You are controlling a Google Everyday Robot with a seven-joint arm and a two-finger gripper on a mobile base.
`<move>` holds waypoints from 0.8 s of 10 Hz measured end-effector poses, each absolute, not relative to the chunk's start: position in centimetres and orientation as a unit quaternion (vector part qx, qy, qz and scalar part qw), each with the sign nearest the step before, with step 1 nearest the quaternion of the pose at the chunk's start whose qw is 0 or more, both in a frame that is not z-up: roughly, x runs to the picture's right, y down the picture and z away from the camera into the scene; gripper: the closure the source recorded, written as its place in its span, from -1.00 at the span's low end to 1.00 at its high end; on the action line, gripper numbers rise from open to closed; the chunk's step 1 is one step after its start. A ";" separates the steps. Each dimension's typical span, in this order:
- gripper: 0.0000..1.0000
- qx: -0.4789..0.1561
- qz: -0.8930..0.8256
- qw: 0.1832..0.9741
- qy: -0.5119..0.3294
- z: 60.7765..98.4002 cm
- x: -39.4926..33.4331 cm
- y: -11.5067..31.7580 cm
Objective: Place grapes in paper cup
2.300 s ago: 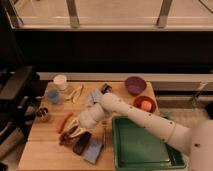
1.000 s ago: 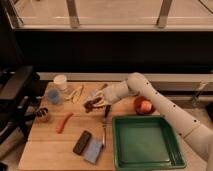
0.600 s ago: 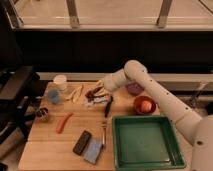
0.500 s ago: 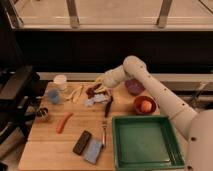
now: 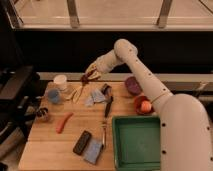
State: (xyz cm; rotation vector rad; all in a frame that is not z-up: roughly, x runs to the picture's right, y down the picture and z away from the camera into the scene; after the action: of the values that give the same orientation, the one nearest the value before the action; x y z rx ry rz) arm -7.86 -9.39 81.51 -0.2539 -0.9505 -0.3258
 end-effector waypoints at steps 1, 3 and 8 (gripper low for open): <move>0.62 -0.122 -0.156 0.869 -0.454 81.6 -7.8 -9.4; 0.62 -0.121 -0.155 0.869 -0.454 81.6 -7.7 -9.4; 0.62 -0.087 -0.197 0.872 -0.440 82.3 -9.5 -11.7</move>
State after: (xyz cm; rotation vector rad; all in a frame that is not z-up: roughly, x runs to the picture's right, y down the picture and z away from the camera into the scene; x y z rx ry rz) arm -9.54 -11.68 82.34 -0.1812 -0.9186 -0.4118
